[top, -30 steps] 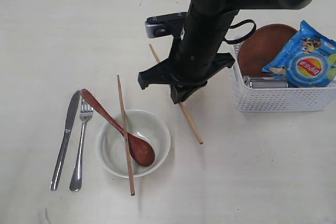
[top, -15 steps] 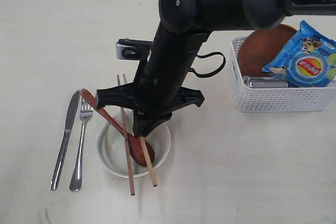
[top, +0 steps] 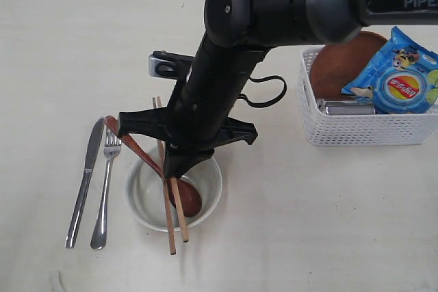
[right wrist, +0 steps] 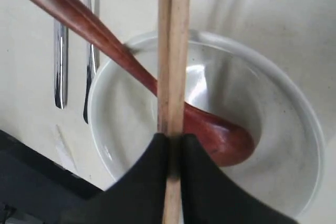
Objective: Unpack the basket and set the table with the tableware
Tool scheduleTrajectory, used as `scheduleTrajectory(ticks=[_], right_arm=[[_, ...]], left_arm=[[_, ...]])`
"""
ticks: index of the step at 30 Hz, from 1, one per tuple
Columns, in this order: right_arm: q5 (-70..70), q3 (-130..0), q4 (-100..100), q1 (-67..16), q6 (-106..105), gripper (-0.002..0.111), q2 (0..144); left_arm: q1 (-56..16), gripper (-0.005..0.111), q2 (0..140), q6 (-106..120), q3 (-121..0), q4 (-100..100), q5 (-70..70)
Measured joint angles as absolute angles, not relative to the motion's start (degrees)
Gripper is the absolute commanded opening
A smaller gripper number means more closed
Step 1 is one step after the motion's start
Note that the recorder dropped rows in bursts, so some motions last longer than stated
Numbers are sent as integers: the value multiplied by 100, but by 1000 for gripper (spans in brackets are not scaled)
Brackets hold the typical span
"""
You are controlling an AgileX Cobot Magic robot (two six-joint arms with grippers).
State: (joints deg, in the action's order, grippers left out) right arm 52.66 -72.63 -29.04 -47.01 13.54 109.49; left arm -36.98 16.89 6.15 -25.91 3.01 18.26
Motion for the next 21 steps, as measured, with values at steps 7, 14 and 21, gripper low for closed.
scheduleTrajectory(ticks=[7, 14, 21], right_arm=[[5266, -7263, -2908, -4701, 1309, 5, 10949], [5255, -7263, -2917, -4701, 1273, 38, 10949], [5303, -7263, -2917, -4701, 983, 38, 10949]], left_arm=[[-3698, 0, 1689, 615, -2591, 301, 1826], [-3698, 0, 1689, 615, -2591, 301, 1826], [-3698, 0, 1689, 615, -2591, 301, 1826]])
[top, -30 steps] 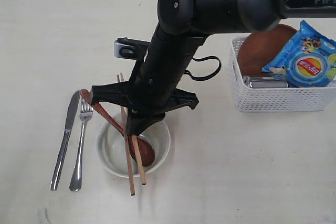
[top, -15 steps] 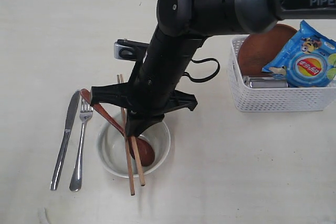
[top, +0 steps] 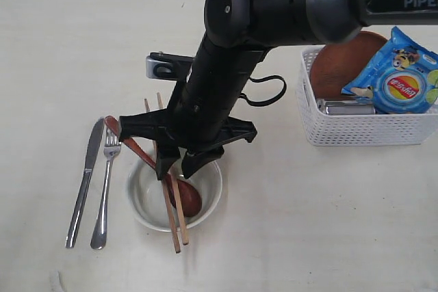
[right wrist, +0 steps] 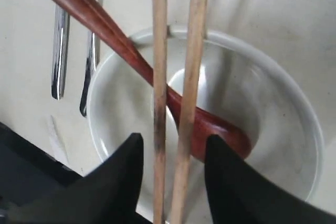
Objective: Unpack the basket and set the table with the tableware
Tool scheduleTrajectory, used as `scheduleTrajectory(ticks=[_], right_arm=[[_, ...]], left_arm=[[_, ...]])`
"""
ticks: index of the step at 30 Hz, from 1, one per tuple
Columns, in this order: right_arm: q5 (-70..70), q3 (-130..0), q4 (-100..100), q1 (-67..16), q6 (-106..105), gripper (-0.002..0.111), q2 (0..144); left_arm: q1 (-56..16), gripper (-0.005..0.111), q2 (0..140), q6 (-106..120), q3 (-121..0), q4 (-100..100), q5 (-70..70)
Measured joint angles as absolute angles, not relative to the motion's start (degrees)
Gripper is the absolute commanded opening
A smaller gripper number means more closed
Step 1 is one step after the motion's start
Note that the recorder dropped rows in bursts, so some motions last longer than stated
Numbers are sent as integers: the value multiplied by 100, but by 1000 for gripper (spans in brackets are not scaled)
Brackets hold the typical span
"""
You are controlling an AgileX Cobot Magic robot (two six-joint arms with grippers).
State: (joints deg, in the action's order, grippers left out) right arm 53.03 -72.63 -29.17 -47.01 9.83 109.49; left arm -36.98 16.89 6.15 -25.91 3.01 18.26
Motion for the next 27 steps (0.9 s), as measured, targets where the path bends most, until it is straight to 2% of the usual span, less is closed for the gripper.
scheduleTrajectory(ticks=[11, 15, 16, 19, 27], right_arm=[[5275, -7263, -2719, -4738, 601, 39, 10814], [5081, -7263, -2647, -4756, 577, 55, 10814], [5035, -7263, -2618, -4756, 577, 55, 10814], [4961, -7347, -2459, -4756, 577, 51, 10814], [5284, -7889, -1355, -4868, 1111, 50, 11040]], left_arm=[[-3698, 0, 1689, 615, -2591, 301, 1826], [-3698, 0, 1689, 615, -2591, 301, 1826], [-3698, 0, 1689, 615, -2591, 301, 1826], [-3698, 0, 1689, 615, -2591, 301, 1826], [-3698, 0, 1689, 615, -2591, 301, 1826]])
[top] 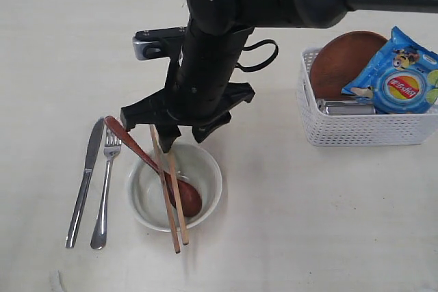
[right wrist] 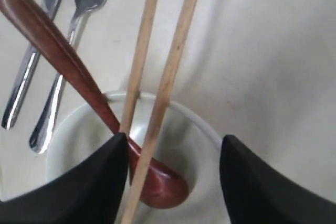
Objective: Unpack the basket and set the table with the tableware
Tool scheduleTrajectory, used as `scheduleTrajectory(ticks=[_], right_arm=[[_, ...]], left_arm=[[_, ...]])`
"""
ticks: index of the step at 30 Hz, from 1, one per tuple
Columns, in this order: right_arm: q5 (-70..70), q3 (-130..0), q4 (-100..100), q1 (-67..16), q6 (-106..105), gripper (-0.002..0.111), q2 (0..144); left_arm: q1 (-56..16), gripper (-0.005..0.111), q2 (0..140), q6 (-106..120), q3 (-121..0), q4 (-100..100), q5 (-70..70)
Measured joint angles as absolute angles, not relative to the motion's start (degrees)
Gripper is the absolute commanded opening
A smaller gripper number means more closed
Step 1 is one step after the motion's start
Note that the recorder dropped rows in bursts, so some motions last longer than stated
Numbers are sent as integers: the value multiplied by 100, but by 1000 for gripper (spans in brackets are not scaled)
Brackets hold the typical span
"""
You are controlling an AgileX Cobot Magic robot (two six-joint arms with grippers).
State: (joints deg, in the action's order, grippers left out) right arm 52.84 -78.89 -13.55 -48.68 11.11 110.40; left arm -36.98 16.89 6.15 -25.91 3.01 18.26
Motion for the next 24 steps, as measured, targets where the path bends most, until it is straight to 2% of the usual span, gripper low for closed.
scheduleTrajectory(ticks=[10, 24], right_arm=[[6009, -8087, -351, -5964, 1955, 51, 11040], [6113, -8087, -189, -6187, 2612, 51, 11040]], left_arm=[[-3698, 0, 1689, 615, -2591, 301, 1826], [-3698, 0, 1689, 615, -2591, 301, 1834]])
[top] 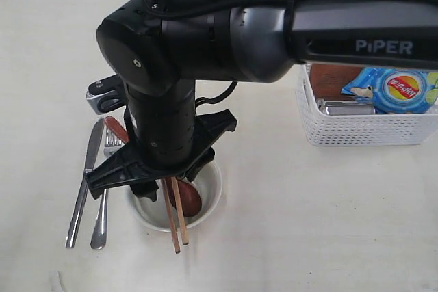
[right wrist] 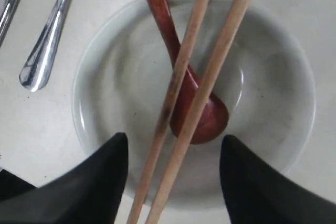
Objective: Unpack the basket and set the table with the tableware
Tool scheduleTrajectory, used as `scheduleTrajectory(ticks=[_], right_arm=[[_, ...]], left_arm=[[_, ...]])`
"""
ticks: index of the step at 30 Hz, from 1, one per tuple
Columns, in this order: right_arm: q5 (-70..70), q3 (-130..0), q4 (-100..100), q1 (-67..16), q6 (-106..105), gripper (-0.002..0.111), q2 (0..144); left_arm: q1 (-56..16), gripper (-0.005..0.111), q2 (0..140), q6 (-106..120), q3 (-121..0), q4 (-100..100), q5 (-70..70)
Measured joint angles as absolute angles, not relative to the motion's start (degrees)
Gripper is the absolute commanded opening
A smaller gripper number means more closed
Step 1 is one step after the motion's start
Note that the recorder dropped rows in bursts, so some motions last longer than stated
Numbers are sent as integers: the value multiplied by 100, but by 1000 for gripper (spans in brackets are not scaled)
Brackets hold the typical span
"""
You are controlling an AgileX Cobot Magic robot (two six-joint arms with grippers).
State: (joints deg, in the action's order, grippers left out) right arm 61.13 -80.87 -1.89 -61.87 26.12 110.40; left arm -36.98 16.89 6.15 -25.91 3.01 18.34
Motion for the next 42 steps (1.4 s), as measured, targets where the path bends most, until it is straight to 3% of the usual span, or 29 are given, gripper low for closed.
scheduleTrajectory(ticks=[31, 38, 42], right_arm=[[6162, -8087, 48, -6293, 3023, 50, 11569], [6162, -8087, 48, -6293, 3023, 27, 11569], [6162, -8087, 48, -6293, 3023, 26, 11569]], left_arm=[[-3698, 0, 1689, 600, -2591, 301, 1834], [-3698, 0, 1689, 600, -2591, 301, 1834], [-3698, 0, 1689, 600, -2591, 301, 1834]])
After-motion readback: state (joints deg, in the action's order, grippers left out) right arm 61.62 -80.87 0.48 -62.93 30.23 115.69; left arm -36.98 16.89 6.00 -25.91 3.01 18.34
